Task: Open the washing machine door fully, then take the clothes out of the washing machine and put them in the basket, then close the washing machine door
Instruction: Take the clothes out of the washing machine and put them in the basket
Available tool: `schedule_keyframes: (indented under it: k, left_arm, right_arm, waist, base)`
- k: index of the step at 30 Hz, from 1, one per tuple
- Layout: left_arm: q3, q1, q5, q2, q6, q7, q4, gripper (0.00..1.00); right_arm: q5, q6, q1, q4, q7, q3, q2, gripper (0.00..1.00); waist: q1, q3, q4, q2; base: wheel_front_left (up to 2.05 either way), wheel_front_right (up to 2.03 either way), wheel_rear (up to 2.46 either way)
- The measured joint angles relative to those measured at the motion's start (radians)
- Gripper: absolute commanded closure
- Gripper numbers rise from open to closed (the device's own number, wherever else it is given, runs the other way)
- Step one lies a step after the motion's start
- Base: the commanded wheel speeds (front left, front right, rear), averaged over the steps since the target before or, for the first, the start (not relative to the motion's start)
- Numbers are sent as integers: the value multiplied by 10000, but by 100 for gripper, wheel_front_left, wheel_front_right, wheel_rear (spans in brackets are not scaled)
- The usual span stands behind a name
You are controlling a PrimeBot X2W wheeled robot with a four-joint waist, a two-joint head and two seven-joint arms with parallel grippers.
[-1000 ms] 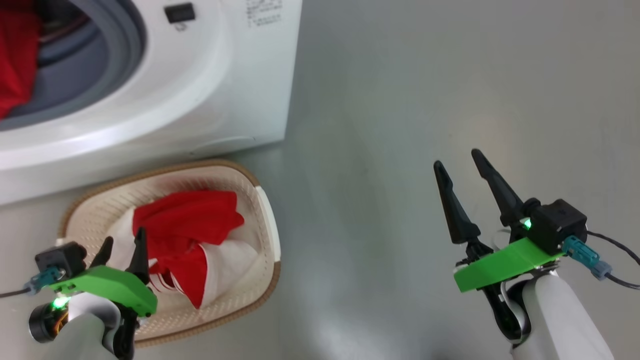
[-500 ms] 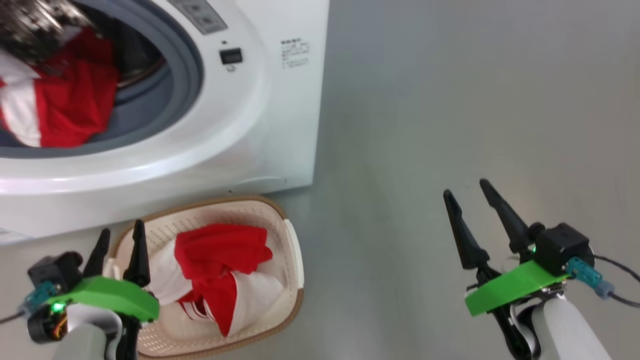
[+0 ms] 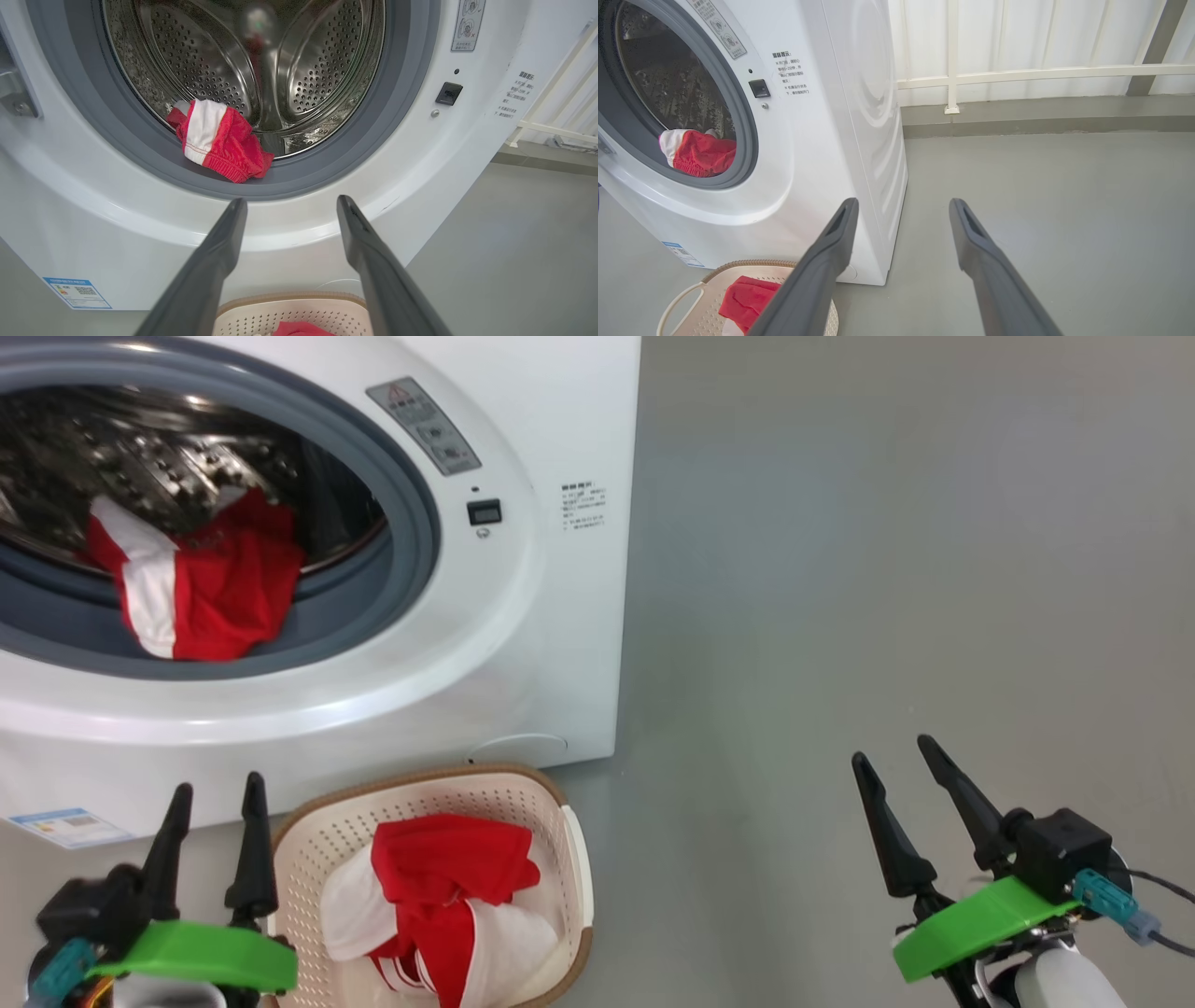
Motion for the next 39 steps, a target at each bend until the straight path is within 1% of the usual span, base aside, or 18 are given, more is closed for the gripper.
schedule_keyframes:
  k: [7,11,19,34,39]
  left_arm:
    - [435,1162,462,-203,0,0,-1555,0]
    - [616,1782,537,-337,0,0,-2268,0]
    - [849,2696,692,-483,0,0,-3051,0]
    - [857,2772,704,-573,0,0,-3185,0]
    - [677,2348,706,-560,0,0,-2410,0]
  right_arm:
    - [6,0,459,-29,0,-148,-33,0]
    - [144,0,688,-82,0,-247,-46,0]
    - [173,0,1030,-174,0,-339,-59,0]
    - [176,0,1031,-245,0,-349,-61,0]
    - [174,0,1001,-270,0,-355,-29,0]
  waist:
    - [0,-531,78,0]
    - [0,-726,78,0]
    - [0,-938,49,0]
    - [0,-801,60,0]
    - [0,-553,104,0]
  base:
    - [0,0,0]
    - [0,0,0]
    - [0,0,0]
    - [0,0,0]
    - [0,0,0]
